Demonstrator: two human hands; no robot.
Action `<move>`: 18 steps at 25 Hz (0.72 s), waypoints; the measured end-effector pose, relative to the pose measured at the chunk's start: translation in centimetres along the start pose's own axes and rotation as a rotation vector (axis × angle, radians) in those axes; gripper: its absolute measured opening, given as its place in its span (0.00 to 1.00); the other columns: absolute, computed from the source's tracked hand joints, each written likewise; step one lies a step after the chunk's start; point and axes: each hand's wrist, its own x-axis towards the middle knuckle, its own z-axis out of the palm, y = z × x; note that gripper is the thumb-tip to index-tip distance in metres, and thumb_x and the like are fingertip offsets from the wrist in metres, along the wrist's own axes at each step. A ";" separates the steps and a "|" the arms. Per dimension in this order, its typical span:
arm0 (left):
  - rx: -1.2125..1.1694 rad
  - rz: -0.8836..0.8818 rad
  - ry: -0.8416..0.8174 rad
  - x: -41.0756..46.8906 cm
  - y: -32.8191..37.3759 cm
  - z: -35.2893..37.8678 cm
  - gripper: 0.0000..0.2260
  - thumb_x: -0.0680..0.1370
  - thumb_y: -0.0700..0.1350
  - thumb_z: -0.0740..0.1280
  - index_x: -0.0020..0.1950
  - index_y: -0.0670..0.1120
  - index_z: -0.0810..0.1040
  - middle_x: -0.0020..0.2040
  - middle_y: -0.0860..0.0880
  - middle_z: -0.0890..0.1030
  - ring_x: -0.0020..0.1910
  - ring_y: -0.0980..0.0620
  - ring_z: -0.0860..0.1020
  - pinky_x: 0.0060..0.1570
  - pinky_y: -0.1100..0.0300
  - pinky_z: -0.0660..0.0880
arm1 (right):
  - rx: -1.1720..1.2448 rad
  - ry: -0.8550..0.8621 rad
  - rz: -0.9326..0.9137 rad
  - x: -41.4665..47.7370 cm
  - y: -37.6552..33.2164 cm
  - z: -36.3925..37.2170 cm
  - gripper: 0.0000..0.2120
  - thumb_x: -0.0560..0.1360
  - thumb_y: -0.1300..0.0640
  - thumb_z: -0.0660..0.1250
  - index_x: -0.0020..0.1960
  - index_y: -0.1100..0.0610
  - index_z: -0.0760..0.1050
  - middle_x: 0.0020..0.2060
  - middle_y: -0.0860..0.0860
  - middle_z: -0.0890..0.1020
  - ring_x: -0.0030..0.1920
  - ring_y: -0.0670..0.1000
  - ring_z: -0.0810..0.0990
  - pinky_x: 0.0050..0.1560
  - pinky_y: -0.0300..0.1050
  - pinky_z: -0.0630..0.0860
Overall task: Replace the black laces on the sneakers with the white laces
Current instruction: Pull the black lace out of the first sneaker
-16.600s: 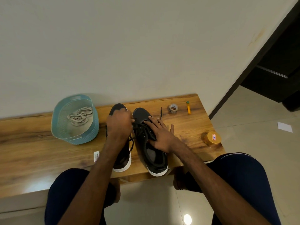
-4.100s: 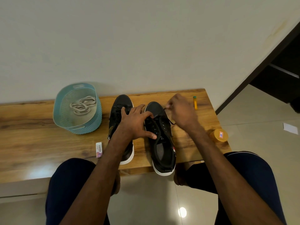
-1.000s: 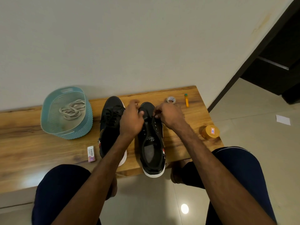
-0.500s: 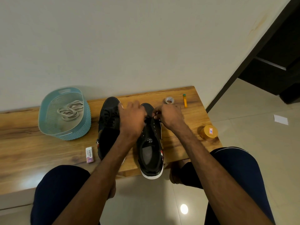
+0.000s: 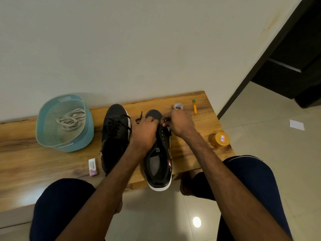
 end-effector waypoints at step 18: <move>-0.067 -0.053 0.207 -0.1 -1.1 -0.4 0.17 0.76 0.50 0.70 0.64 0.50 0.76 0.74 0.45 0.67 0.72 0.44 0.67 0.68 0.37 0.63 | -0.003 -0.006 0.005 -0.1 0.2 -0.3 0.05 0.74 0.55 0.71 0.46 0.45 0.83 0.42 0.42 0.84 0.52 0.48 0.80 0.62 0.56 0.69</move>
